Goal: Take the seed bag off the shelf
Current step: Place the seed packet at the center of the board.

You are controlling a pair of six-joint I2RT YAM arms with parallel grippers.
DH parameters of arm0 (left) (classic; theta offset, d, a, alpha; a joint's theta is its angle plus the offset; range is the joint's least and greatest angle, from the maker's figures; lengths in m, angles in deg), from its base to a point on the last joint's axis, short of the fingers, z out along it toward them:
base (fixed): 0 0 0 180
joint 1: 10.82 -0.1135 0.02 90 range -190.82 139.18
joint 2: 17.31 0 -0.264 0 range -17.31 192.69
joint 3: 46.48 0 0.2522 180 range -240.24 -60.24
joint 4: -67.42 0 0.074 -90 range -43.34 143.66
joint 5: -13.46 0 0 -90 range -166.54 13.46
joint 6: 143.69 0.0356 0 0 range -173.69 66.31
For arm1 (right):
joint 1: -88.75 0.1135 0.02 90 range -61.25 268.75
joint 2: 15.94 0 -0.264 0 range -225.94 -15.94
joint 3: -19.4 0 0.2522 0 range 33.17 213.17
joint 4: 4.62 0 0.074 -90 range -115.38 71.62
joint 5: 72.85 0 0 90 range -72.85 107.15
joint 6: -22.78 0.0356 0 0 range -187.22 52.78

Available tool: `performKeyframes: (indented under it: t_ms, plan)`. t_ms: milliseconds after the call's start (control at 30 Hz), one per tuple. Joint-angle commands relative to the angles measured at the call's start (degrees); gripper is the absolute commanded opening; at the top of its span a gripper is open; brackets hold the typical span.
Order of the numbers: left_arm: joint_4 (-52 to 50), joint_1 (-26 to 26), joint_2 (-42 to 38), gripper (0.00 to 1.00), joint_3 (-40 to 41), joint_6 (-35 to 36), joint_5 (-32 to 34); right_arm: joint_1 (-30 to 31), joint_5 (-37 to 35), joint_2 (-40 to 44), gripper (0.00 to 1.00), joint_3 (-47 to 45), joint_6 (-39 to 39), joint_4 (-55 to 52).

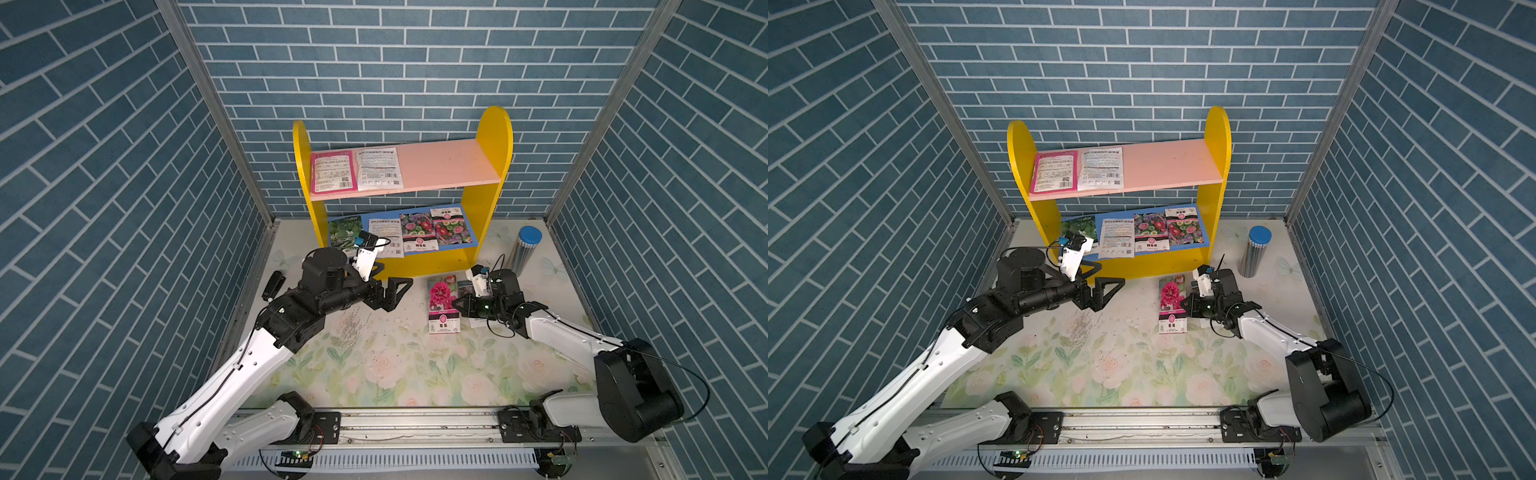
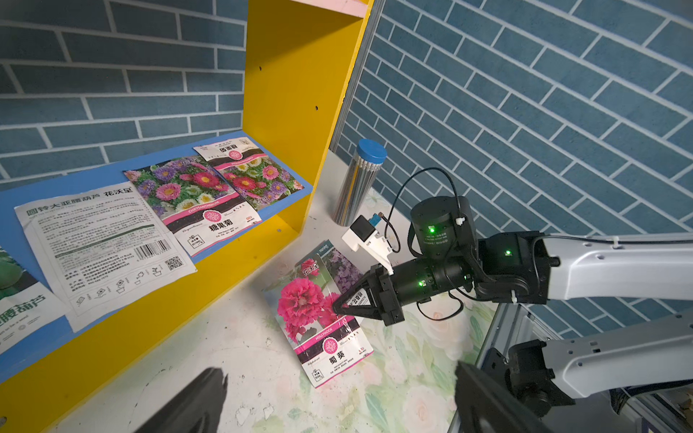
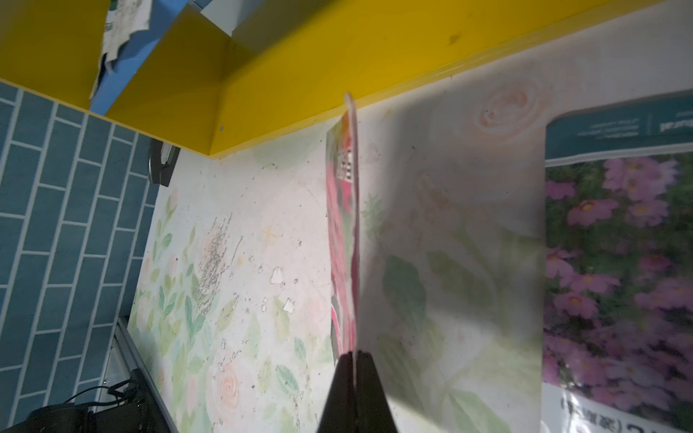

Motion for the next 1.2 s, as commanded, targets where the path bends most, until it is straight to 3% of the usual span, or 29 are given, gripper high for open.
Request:
performKeyframes:
  t_ms: [0, 800, 1167]
  plan:
    - [1.5, -0.1, -0.5, 1.0, 0.2, 0.0, -1.0, 0.3, -3.9, -2.8, 0.0, 3.2, -2.3, -1.5]
    - [2.8, 0.0, 0.6, 1.0, 2.2, -0.8, -1.0, 0.3, -4.9, -16.8, 0.0, 10.6, -6.3, -3.6]
    - [2.6, -0.1, 1.1, 1.0, 2.4, -0.6, -0.7, 0.2, -7.4, -19.0, 0.2, 12.9, -6.5, -4.1]
